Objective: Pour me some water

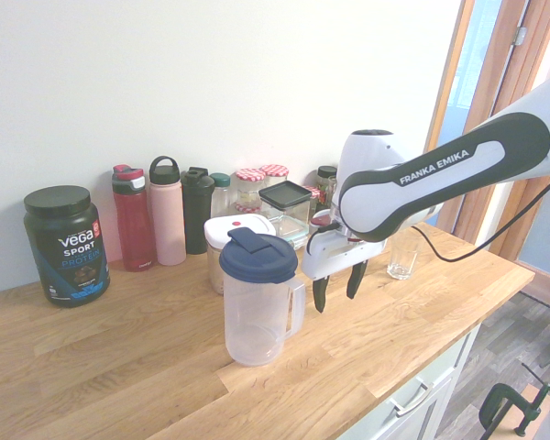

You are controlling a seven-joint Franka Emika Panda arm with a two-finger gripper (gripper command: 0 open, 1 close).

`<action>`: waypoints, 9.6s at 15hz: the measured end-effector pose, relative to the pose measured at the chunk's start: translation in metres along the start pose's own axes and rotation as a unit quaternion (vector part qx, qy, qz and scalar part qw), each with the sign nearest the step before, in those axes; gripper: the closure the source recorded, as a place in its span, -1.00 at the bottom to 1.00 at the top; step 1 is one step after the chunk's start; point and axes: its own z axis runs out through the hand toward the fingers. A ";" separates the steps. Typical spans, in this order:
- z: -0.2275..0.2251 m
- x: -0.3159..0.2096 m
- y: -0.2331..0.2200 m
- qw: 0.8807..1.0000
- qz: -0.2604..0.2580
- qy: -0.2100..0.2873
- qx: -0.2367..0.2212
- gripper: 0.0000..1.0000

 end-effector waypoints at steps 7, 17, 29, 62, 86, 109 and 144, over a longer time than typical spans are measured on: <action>-0.056 -0.021 0.013 0.999 -0.008 0.015 0.031 -1.00; -0.126 -0.177 0.002 0.986 -0.124 0.064 0.089 -1.00; -0.069 -0.154 -0.071 0.983 -0.089 0.109 0.121 1.00; -0.195 -0.021 0.174 0.929 -0.354 0.077 0.080 1.00; -0.144 0.257 0.267 0.911 -0.411 -0.023 -0.028 1.00; -0.154 0.200 0.162 0.790 -0.473 0.020 -0.388 1.00; -0.118 -0.151 -0.044 0.951 -0.266 0.079 0.135 1.00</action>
